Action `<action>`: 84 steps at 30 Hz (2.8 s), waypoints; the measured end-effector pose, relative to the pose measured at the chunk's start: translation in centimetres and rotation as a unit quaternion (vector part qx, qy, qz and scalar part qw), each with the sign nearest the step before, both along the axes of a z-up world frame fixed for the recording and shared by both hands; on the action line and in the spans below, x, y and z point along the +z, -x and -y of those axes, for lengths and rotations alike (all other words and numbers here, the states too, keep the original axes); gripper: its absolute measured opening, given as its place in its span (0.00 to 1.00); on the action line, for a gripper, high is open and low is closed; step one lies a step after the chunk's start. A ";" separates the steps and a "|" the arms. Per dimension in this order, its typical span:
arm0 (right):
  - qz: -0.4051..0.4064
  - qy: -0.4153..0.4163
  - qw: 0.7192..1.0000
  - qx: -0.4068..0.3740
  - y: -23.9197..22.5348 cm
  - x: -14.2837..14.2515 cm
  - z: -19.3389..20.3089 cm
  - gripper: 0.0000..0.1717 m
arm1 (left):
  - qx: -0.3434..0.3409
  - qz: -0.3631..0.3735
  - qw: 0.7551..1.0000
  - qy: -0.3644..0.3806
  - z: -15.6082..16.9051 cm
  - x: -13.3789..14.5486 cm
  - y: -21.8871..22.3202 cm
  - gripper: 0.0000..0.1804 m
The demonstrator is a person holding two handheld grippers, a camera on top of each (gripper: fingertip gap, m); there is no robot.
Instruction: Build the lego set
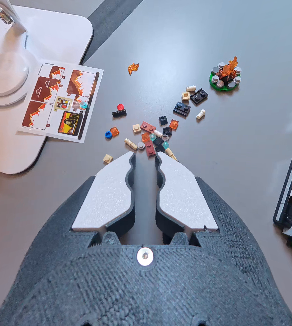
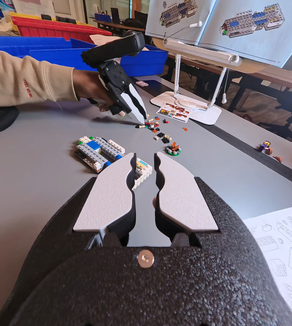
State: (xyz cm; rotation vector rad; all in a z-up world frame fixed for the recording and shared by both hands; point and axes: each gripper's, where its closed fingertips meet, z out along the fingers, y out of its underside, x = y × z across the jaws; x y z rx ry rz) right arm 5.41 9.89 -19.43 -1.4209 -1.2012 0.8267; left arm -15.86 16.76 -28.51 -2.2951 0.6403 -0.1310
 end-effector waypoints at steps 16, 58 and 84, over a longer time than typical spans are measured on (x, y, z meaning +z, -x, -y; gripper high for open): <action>0.005 -0.003 1.000 0.004 0.0 0.0 0.5 0.10 | -0.032 -0.070 0.997 -0.003 2.4 -0.1 1.2 0.00; 0.143 -0.053 0.988 0.040 0.4 -2.4 1.6 0.17 | -0.281 -0.002 0.958 0.064 15.7 0.8 -18.5 0.05; 0.346 -0.149 0.913 0.155 4.5 -7.8 1.5 0.14 | 0.129 0.059 0.958 -0.248 22.4 15.5 10.2 0.08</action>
